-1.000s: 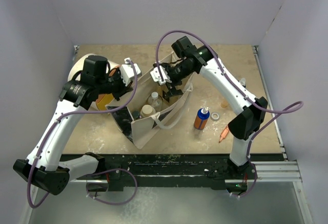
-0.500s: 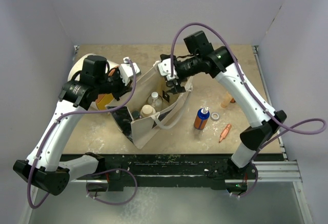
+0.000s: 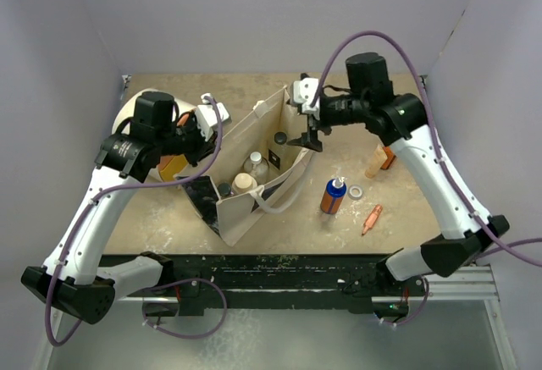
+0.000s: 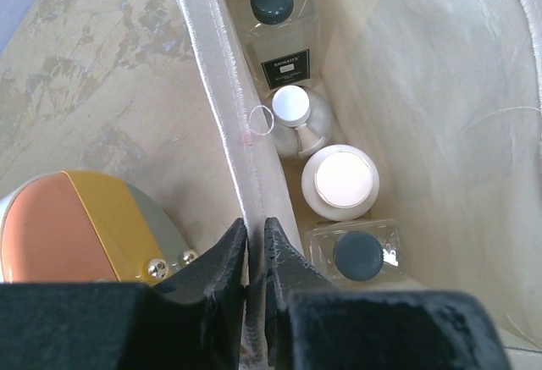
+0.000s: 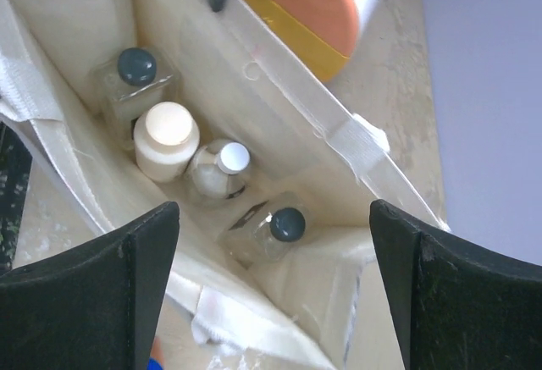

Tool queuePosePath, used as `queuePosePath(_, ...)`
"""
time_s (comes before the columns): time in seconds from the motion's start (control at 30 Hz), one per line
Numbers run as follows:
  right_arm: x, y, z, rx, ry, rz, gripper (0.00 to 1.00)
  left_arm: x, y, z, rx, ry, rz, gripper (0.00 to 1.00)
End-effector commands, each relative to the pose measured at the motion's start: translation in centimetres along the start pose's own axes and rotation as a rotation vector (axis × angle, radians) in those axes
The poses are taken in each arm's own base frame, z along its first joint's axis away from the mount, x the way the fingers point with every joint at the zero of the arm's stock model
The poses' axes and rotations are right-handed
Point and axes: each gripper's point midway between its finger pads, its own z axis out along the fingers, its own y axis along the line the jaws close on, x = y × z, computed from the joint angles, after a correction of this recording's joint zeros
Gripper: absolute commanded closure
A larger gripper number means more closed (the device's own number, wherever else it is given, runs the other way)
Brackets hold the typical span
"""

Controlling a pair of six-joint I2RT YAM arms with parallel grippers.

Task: Place the personal care products into the canvas bag
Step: Place the care product in the canvas bag, then pick up the care product from the center of the board.

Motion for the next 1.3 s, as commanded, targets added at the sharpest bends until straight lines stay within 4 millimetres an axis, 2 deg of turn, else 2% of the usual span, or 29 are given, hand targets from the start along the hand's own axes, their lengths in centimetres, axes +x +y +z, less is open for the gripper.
queuePosePath(0.0,-2.1,-3.2,-4.7,0.237,-0.069,0.152,0.06,-1.0,-0.4,-0.6,0.010,-0.052,-0.001,0.82)
queuePosePath(0.07,-1.4,-4.2,-7.0,0.337,-0.059,0.191,0.06,-1.1,-0.5,-0.7,0.014,-0.057,0.005,0.76)
queuePosePath(0.2,0.8,-4.4,-11.4,0.488,-0.031,0.267,0.05,-1.5,-0.7,-0.9,0.023,-0.070,0.015,0.63)
queuePosePath(0.4,5.0,-3.3,-17.2,0.715,0.072,0.404,0.04,-2.1,-0.8,-1.3,0.028,-0.085,0.010,0.45)
queuePosePath(0.57,8.8,-1.7,-20.2,0.868,0.176,0.512,0.04,-2.2,-0.7,-1.2,0.021,-0.088,-0.018,0.38)
queuePosePath(0.7,11.3,0.0,-20.0,0.838,0.278,0.547,0.04,-2.7,-0.9,-1.6,0.029,-0.103,-0.027,0.32)
queuePosePath(0.87,12.0,4.0,-16.2,0.504,0.286,0.494,0.06,-3.2,-0.8,-2.2,0.010,-0.121,-0.023,0.17)
queuePosePath(1.0,13.2,6.1,-13.8,0.325,0.299,0.502,0.10,-3.4,-0.5,-2.7,-0.013,-0.113,-0.022,0.12)
queuePosePath(1.17,14.3,8.0,-10.1,0.205,0.353,0.441,0.09,-4.4,-0.1,-3.8,-0.043,-0.124,0.005,0.05)
queuePosePath(1.27,15.4,8.6,-9.1,0.174,0.372,0.430,0.09,-5.0,0.3,-4.5,-0.065,-0.130,0.038,0.02)
